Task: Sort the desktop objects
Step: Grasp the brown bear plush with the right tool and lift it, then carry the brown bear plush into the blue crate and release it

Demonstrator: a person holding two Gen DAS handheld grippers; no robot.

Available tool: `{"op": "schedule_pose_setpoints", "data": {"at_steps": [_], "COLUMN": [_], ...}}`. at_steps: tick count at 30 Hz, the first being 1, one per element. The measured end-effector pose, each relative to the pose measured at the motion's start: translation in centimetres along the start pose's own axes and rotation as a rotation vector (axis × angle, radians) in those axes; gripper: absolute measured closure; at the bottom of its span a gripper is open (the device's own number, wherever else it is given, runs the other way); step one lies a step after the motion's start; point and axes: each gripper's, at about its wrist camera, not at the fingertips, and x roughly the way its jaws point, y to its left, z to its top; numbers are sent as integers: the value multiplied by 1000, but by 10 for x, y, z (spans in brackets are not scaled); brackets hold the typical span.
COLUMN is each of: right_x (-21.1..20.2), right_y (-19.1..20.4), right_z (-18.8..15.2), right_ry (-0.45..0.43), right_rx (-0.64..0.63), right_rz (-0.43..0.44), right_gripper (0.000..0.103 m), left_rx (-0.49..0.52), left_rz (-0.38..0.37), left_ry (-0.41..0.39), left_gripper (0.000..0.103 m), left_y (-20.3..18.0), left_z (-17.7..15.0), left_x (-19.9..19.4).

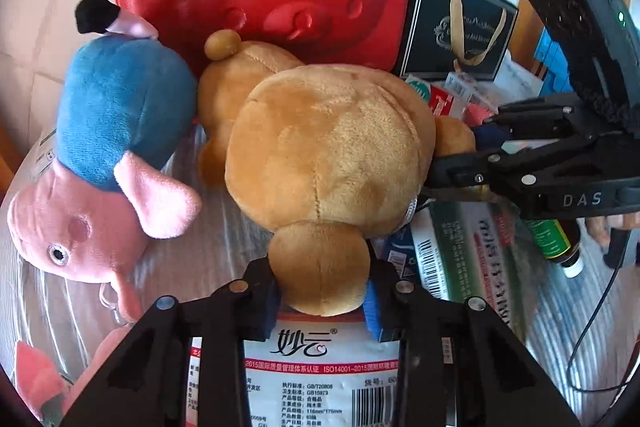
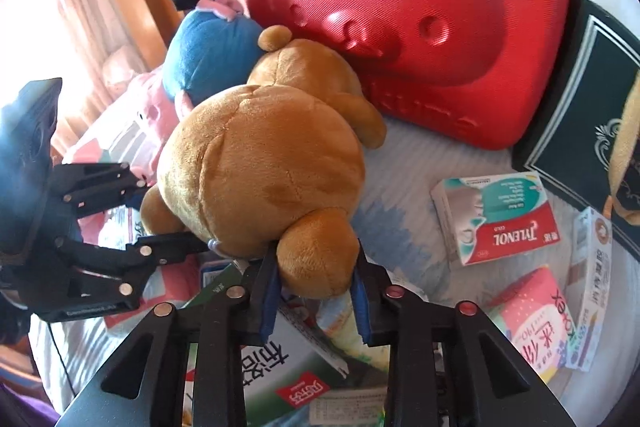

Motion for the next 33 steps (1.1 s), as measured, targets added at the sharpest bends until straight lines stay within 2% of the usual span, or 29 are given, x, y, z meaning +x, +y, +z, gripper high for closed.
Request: {"op": "schedule_pose_setpoints", "data": {"at_steps": [14, 20, 24, 29, 33], "right_x": [-82, -141, -191, -271, -339], "right_y": [35, 47, 55, 68, 73], "right_z": [8, -1, -21, -53, -84], "right_ry": [-156, -252, -327, -428, -503], "right_rx": [-15, 7, 47, 82, 144], "right_rz": [-64, -124, -196, -351, -498], "right_gripper": [75, 75, 75, 75, 75], "left_rx": [114, 197, 282, 402, 519], "left_rz": [13, 0, -39, -111, -202], "left_ry": [-136, -212, -273, -362, -441], "left_gripper": [73, 73, 73, 73, 73], "left_y": [-26, -55, -87, -141, -193], "left_z": [15, 27, 38, 54, 66], "left_x": [-81, -129, -161, -204, -242]}}
